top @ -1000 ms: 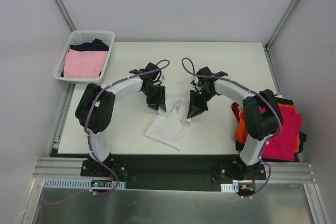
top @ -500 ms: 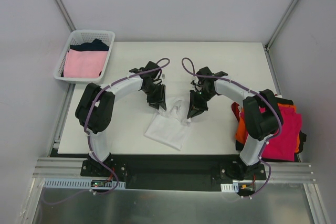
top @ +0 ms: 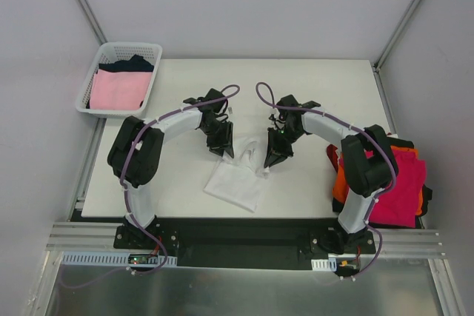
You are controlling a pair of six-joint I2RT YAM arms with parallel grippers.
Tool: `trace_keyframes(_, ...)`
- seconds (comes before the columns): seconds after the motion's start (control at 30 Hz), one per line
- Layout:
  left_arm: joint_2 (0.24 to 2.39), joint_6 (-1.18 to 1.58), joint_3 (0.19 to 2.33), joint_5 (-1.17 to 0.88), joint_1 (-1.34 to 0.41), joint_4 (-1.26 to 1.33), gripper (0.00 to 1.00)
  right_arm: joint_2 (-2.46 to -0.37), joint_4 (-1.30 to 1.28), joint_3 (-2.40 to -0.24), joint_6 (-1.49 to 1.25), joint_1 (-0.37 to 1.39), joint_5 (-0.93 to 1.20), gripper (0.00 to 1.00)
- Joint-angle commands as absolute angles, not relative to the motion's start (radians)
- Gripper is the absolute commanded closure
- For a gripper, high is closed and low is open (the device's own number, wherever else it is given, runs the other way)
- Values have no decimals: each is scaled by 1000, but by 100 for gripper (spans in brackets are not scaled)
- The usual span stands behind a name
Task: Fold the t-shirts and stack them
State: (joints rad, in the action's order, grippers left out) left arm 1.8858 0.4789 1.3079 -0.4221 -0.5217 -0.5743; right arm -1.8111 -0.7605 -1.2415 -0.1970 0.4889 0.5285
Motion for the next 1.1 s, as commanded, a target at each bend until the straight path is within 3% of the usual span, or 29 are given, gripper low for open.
trace_keyframes(0.0, 1896, 462, 1299, -434, -514, -584, 69, -1810, -785, -1275, -184, 494, 529, 90)
trace_keyframes(0.13, 1899, 468, 1308, -448, -514, -584, 68, -1809, -784, -1270, -186, 495, 528, 91)
trace_keyframes(0.23, 1891, 474, 1322, -456, -515, -581, 83, -1810, -784, -1270, -184, 495, 526, 90)
trace_keyframes(0.27, 1888, 476, 1325, -460, -515, -581, 93, -1812, -784, -1270, -186, 495, 526, 91)
trace_keyframes(0.33, 1882, 480, 1339, -463, -514, -581, 100, -1812, -784, -1272, -186, 494, 526, 90)
trace_keyframes(1.07, 1724, 511, 1365, -471, -514, -646, 100, -1744, -816, -1283, -198, 497, 541, 91)
